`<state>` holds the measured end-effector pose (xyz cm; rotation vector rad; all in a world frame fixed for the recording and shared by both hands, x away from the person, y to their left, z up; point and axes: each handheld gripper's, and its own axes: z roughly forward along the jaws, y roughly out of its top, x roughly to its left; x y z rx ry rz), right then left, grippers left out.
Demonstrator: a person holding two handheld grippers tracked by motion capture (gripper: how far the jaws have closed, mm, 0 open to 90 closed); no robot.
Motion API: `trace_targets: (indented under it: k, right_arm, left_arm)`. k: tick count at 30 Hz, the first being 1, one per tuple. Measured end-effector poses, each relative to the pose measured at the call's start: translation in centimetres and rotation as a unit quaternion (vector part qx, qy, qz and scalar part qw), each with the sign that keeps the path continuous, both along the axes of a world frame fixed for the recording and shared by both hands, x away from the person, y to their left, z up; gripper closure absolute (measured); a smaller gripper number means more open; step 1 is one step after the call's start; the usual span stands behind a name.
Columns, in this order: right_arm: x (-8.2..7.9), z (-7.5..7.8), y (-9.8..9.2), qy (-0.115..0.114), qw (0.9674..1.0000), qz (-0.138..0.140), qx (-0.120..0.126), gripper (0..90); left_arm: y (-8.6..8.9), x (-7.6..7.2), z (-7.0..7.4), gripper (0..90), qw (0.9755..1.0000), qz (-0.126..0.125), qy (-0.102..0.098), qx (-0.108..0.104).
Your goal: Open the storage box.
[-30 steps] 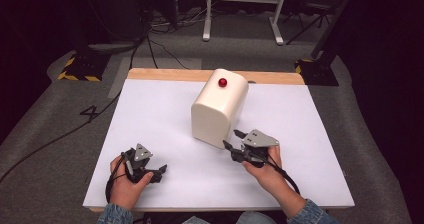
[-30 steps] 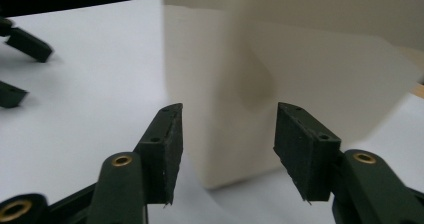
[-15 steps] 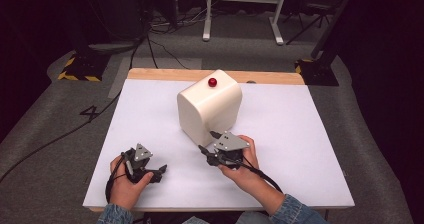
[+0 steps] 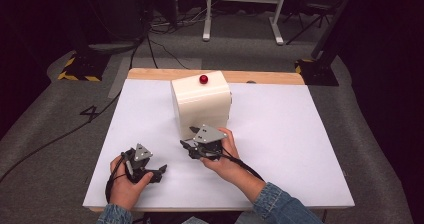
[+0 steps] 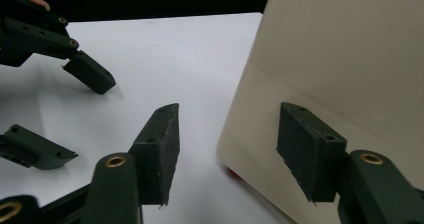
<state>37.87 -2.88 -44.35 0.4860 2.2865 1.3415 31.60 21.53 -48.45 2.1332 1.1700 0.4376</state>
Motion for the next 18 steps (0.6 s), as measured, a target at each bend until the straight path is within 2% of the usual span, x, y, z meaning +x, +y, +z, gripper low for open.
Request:
trace_targets:
  k: [2,6,7,8,9,12,17,18]
  right_arm:
    - [-0.1,0.2,-0.2,0.003,1.0,0.003,0.001,40.9]
    - [-0.5,2.0,-2.2,0.012,0.9997,0.019,0.012,41.4]
    - [-0.5,2.0,-2.2,0.012,0.9997,0.019,0.012,41.4]
    - [-0.7,3.9,-4.3,0.004,0.999,0.021,0.039,42.4]
    - [-0.6,4.3,-4.8,0.003,0.9988,0.019,0.045,42.3]
    - [0.0,6.7,-7.9,-0.006,0.9973,-0.004,0.073,42.2]
    - [2.2,9.5,-11.4,-0.012,0.9949,-0.046,0.089,38.2]
    - [2.8,9.9,-11.9,-0.006,0.9945,-0.049,0.092,36.1]
  left_arm:
    - [0.0,0.0,0.0,14.0,1.0,0.0,0.0,0.0]
    - [0.0,0.0,0.0,14.0,1.0,0.0,-0.001,0.0]
    - [0.0,0.0,0.0,14.0,1.0,0.0,-0.001,0.0]
    - [0.0,0.0,0.0,14.0,1.0,0.0,0.0,0.0]
    - [0.0,0.0,0.0,14.0,1.0,0.0,0.0,0.0]
    - [0.0,0.0,0.0,14.0,1.0,0.0,-0.001,0.0]
    - [0.0,0.0,0.0,14.0,1.0,0.001,0.0,-0.001]
    - [0.0,0.0,0.0,14.0,1.0,0.0,0.0,0.0]
